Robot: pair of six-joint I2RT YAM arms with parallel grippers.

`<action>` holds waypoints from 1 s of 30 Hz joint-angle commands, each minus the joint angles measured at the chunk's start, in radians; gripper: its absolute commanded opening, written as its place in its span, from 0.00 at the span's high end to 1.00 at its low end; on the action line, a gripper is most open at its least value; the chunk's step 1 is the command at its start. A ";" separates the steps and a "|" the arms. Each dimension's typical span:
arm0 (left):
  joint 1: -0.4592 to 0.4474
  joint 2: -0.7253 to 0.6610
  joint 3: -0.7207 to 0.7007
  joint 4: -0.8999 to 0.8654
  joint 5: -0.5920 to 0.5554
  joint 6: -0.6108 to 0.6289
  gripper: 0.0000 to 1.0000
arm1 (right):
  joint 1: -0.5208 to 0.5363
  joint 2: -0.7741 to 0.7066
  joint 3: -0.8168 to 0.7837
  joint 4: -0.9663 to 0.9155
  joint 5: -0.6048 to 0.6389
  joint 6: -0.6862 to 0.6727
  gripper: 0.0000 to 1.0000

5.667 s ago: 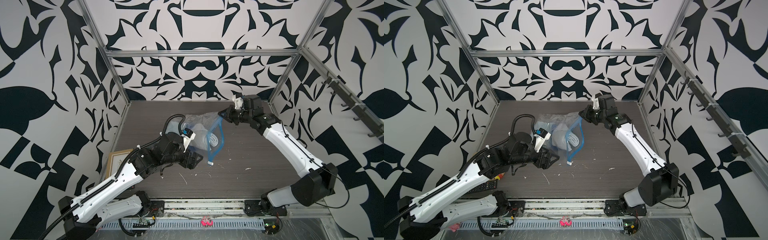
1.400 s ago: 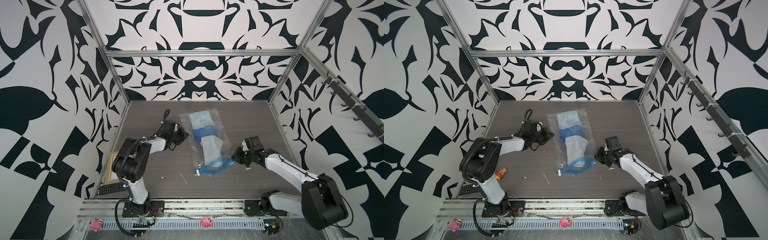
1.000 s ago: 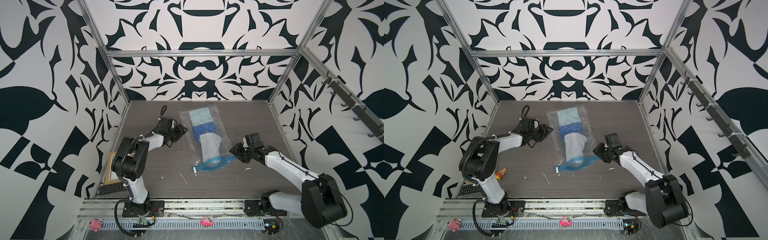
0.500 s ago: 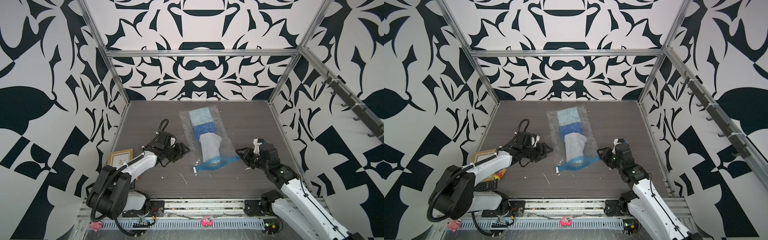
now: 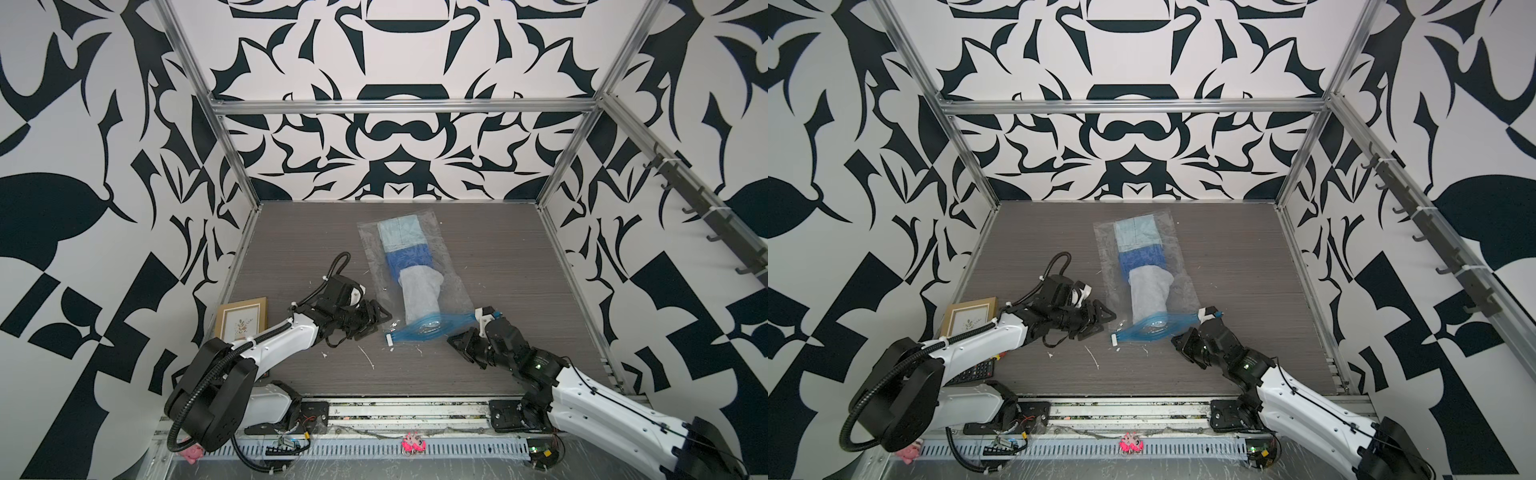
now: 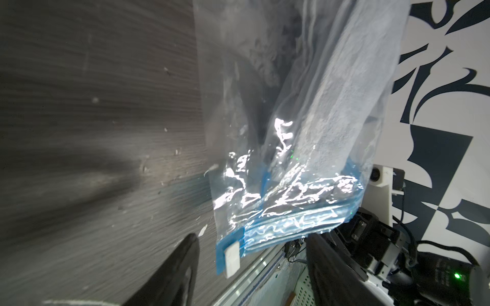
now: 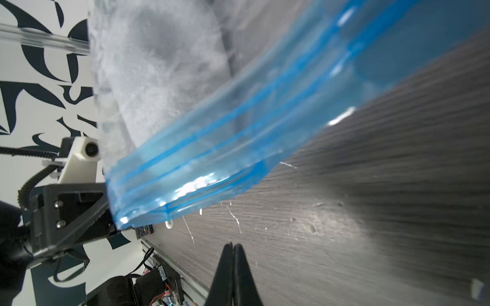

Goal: Place the folded towel into the vacuum bag
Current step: Adjust the towel in the vacuum bag.

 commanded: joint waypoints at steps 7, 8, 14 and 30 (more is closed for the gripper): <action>-0.041 -0.049 -0.056 0.082 -0.080 -0.062 0.20 | 0.016 0.256 0.034 0.439 0.048 0.094 0.65; -0.041 -0.047 -0.058 0.093 -0.083 -0.066 0.21 | 0.020 0.276 0.040 0.452 0.045 0.098 0.62; -0.047 0.011 -0.055 0.185 -0.098 -0.095 0.33 | 0.039 0.305 0.057 0.472 0.071 0.101 0.61; -0.125 0.045 -0.023 0.237 -0.169 -0.130 0.78 | 0.051 0.245 -0.005 0.561 0.216 0.103 0.93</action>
